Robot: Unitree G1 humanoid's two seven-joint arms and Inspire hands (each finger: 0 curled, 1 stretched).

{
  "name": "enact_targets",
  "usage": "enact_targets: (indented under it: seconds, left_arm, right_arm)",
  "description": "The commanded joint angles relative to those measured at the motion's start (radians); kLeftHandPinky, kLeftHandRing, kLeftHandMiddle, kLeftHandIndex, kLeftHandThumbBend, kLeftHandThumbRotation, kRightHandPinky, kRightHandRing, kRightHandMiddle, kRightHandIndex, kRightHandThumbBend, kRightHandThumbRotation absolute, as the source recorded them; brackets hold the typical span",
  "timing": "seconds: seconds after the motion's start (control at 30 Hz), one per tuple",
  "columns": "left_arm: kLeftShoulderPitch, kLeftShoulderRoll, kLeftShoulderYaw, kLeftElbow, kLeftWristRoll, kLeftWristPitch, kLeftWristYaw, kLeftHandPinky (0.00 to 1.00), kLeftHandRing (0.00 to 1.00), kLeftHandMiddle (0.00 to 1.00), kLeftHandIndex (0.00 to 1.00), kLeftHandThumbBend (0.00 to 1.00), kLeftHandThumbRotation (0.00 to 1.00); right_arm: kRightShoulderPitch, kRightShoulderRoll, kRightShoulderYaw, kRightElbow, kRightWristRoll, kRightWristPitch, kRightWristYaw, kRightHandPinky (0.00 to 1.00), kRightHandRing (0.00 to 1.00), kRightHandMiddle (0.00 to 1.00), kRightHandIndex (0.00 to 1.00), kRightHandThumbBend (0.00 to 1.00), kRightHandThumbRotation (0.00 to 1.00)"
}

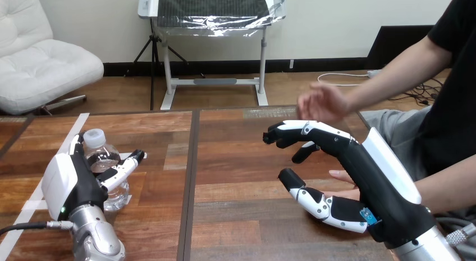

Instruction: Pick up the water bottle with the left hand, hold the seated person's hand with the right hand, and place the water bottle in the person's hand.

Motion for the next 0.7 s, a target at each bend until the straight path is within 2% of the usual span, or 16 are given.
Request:
enact_targets:
  seconds: [0.0, 0.13, 0.2, 0.33, 0.5, 0.67]
  left_arm:
    - [-0.062, 0.022, -0.02, 0.054, 0.01, -0.029, 0.014, 0.73, 0.82, 0.85, 0.87, 0.85, 0.35]
    - [-0.065, 0.024, -0.017, 0.089, 0.002, -0.076, 0.045, 0.7, 0.78, 0.82, 0.83, 0.83, 0.26]
    - [-0.065, 0.026, -0.019, 0.104, 0.003, -0.1, 0.061, 0.65, 0.73, 0.76, 0.77, 0.82, 0.17]
    - [-0.067, 0.024, -0.017, 0.126, -0.003, -0.128, 0.087, 0.57, 0.65, 0.69, 0.7, 0.81, 0.07]
    - [-0.081, 0.029, -0.024, 0.185, 0.001, -0.164, 0.121, 0.48, 0.54, 0.58, 0.58, 0.77, 0.02]
    - [-0.092, 0.027, -0.025, 0.226, -0.007, -0.189, 0.134, 0.43, 0.48, 0.52, 0.52, 0.75, 0.01]
  right_arm:
    - [-0.051, -0.008, -0.023, -0.051, 0.01, 0.005, 0.0, 0.56, 0.7, 0.77, 0.69, 0.34, 0.0]
    - [-0.05, -0.012, -0.023, -0.049, 0.01, 0.002, -0.003, 0.56, 0.71, 0.77, 0.69, 0.34, 0.0]
    - [-0.049, -0.013, -0.023, -0.048, 0.012, 0.002, -0.003, 0.56, 0.71, 0.77, 0.69, 0.34, 0.0]
    - [-0.045, -0.014, -0.025, -0.051, 0.015, 0.005, -0.003, 0.56, 0.71, 0.77, 0.69, 0.34, 0.0]
    - [-0.042, -0.014, -0.026, -0.052, 0.018, 0.006, -0.003, 0.56, 0.71, 0.77, 0.69, 0.35, 0.0]
    - [-0.039, -0.016, -0.028, -0.05, 0.02, 0.003, -0.004, 0.57, 0.71, 0.77, 0.69, 0.35, 0.0]
